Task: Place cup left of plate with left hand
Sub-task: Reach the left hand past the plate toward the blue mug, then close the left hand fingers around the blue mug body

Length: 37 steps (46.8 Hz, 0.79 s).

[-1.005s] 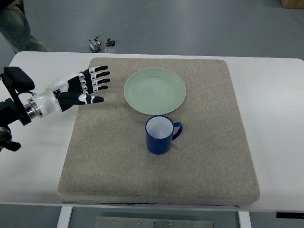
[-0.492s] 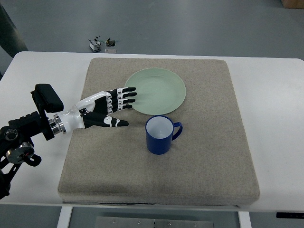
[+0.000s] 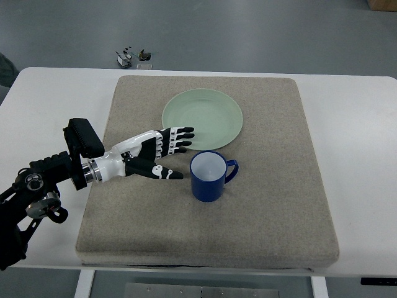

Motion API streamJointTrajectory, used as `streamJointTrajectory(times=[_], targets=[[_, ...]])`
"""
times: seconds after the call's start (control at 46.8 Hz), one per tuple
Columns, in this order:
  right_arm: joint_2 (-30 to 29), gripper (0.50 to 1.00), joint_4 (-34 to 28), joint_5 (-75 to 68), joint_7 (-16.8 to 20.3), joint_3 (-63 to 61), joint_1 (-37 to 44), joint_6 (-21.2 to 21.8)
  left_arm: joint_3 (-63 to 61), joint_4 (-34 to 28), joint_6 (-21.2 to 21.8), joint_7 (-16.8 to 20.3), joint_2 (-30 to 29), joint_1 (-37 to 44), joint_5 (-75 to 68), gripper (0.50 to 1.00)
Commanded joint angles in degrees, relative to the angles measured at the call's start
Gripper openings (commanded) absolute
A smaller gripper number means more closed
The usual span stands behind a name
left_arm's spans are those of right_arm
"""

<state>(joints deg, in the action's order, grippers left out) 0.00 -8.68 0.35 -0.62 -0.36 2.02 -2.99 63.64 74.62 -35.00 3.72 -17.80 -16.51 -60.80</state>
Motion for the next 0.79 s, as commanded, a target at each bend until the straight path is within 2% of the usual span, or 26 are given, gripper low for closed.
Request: streamJointTrajectory(times=[0.0,0.77], targets=[[0.0,0.934,-0.02,0.0,0.0,0.01,0.0,0.0,-0.88,0.0,0.0,-0.12,0.05,-0.1,-0.1,0.996],[0.0,0.934,-0.02,0.0,0.0,0.01,0.0,0.0,-2.29,-0.18,0.0,-0.03,4.44,-0.54,-4.41,0.981]])
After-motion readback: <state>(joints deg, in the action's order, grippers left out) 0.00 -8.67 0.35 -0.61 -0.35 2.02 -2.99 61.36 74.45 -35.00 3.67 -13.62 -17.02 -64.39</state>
